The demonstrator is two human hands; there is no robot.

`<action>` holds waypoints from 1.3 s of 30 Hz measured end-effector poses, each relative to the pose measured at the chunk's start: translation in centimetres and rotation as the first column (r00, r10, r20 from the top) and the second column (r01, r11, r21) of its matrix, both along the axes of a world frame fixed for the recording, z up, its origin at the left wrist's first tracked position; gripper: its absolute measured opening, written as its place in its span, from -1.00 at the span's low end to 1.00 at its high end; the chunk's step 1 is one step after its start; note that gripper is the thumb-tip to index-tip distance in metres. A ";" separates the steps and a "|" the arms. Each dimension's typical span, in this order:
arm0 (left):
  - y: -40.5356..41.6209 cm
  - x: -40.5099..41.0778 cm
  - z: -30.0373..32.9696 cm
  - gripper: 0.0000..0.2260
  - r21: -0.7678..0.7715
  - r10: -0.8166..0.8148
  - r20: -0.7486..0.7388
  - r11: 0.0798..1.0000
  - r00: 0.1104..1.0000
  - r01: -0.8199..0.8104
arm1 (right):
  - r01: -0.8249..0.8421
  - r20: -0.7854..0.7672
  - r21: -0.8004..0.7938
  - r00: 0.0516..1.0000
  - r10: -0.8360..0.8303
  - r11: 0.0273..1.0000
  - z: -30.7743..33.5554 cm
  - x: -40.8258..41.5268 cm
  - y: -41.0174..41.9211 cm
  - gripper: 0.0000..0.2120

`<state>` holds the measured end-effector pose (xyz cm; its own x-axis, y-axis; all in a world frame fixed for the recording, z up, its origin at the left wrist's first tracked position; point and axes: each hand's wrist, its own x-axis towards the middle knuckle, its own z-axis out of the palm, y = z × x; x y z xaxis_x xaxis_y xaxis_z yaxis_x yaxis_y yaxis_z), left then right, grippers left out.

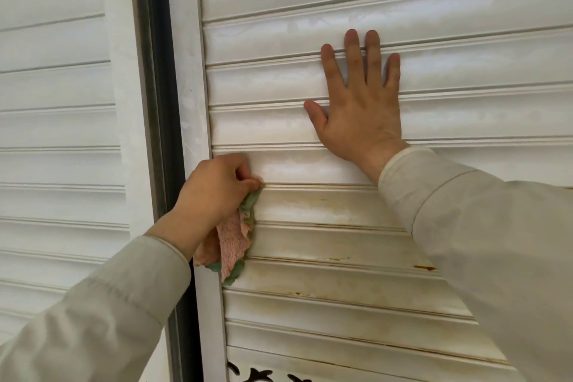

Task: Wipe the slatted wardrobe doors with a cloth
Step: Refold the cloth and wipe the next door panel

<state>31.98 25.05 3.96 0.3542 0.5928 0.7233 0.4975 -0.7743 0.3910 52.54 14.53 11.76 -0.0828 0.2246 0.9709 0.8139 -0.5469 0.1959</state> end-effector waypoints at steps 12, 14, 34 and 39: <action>-3.9 5.6 1.0 -0.51 -0.003 0.149 -0.116 0.989 0.982 -0.151 | -0.022 0.021 0.029 1.000 0.021 0.999 -0.2 0.2 0.8 -0.28; -4.4 5.7 0.3 -0.54 -0.009 0.098 -0.071 0.995 0.993 -0.099 | -0.029 0.016 0.027 0.999 0.028 0.999 -0.2 0.0 0.7 -0.28; -3.1 5.0 0.4 -0.68 -0.026 0.066 -0.117 0.997 0.991 -0.069 | -0.013 0.018 0.016 1.000 0.013 1.000 -0.1 -0.1 1.1 -0.28; -7.6 10.7 0.4 -0.80 -0.011 -0.092 -0.140 0.996 0.986 0.091 | -0.018 0.011 0.005 1.000 0.018 1.000 0.0 0.2 1.3 -0.27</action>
